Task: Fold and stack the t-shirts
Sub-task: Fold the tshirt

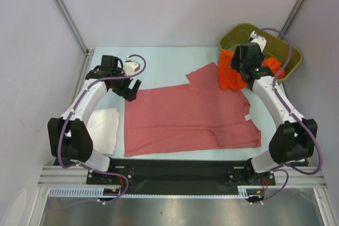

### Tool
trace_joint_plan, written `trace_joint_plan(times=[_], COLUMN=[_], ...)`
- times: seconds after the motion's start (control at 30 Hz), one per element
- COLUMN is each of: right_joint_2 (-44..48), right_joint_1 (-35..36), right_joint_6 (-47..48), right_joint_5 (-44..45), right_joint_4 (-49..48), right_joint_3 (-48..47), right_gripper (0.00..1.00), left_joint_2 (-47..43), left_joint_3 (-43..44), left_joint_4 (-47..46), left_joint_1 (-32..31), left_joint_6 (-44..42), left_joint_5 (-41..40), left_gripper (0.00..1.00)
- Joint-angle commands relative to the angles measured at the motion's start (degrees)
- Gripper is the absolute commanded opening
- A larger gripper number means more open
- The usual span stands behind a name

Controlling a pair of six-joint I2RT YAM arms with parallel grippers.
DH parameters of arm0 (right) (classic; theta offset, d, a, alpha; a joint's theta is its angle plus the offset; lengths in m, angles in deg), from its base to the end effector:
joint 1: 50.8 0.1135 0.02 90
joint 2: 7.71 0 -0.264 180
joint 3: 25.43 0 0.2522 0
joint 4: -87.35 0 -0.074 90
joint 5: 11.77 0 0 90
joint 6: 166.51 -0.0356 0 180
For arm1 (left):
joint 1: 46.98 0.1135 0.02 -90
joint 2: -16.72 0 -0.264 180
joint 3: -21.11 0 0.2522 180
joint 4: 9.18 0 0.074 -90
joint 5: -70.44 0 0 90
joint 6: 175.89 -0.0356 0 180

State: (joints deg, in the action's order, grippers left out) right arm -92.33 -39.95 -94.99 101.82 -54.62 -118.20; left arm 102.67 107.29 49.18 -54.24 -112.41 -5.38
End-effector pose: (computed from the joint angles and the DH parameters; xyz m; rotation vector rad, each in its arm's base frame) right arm 0.3340 0.0495 0.3590 0.3802 2.0112 -0.1128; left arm 0.3073 -0.0479 0.2857 0.8267 2.4114 -0.1907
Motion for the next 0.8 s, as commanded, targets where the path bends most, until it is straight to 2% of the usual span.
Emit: trace_joint_plan(times=[0.0, 0.07, 0.2, 0.3, 0.33, 0.37, 0.47, 0.5, 0.53, 0.6, 0.63, 0.7, 0.73, 0.77], right_joint_2=[-1.0, -1.1, -0.9, 0.0, -1.4, -2.8, -6.3, -6.4, -6.4, -6.3, -6.1, -5.4, -5.0, -3.8], right_joint_1=[-0.7, -1.4, -0.7, -1.7, -2.9, -4.2, -6.0, -5.3, -5.1, -4.7, -4.5, -4.6, -4.7, -4.7], right_joint_6=[6.6, 4.3, -3.1, -4.1, -5.2, -8.3, -8.3, -5.9, -4.7, -2.7, -2.5, -2.5, -2.4, -2.2], right_joint_5=[-0.3, 1.2, 8.9, 6.8, 3.9, 2.3, 0.3, -0.2, -3.1, -5.1, -5.8, -5.9, -5.9, -6.0], right_joint_4=[-5.0, -9.2, -7.9, -17.9, -22.4, -23.3, -29.1, -31.3, -35.7, -37.9, -38.0, -37.5, -36.7, -36.1], right_joint_3=[8.2, 11.0, 14.5, 22.8, 24.5, 24.2, 23.8, 24.3, 24.9, 25.1, 25.0, 24.7, 24.4, 23.9], right_gripper=[0.76, 0.79, 0.8, 0.89, 0.97, 1.0, 0.96, 0.92, 0.83, 0.7, 0.57, 0.39, 0.19, 0.1], left_joint_2=[1.0, 2.7, 5.5, 6.6, 7.1, 7.2, 7.1, 6.9, 6.5, 6.1, 5.9, 5.8, 5.7, 5.5], left_joint_3=[0.8, 0.8, 3.7, 5.3, 5.6, 6.1, 6.0, 5.8, 5.7, 5.3, 5.1, 4.9, 4.9, 4.9], left_joint_4=[-3.5, -3.9, -3.5, -4.1, -3.9, -3.7, -3.7, -4.0, -4.1, -4.2, -4.2, -4.1, -4.2, -4.1], left_joint_1=[0.0, 0.1, 0.4, 0.9, 1.0, 1.1, 1.1, 1.1, 1.1, 1.1, 1.1, 1.1, 1.1, 1.1], left_joint_6=[7.7, 8.3, 8.2, 7.9, 7.7, 7.6, 7.5, 7.5, 7.5, 7.5, 7.4, 7.6, 7.5, 7.6], left_joint_5=[-1.3, -1.9, -1.7, -0.7, -0.2, -0.1, 0.4, 0.4, 0.7, 0.7, 0.5, 0.2, 0.4, 0.6], left_gripper=[0.99, 0.99, 0.99, 0.99, 0.99, 0.99, 0.99, 0.99, 0.99, 0.99, 0.99, 0.99, 0.99, 0.99])
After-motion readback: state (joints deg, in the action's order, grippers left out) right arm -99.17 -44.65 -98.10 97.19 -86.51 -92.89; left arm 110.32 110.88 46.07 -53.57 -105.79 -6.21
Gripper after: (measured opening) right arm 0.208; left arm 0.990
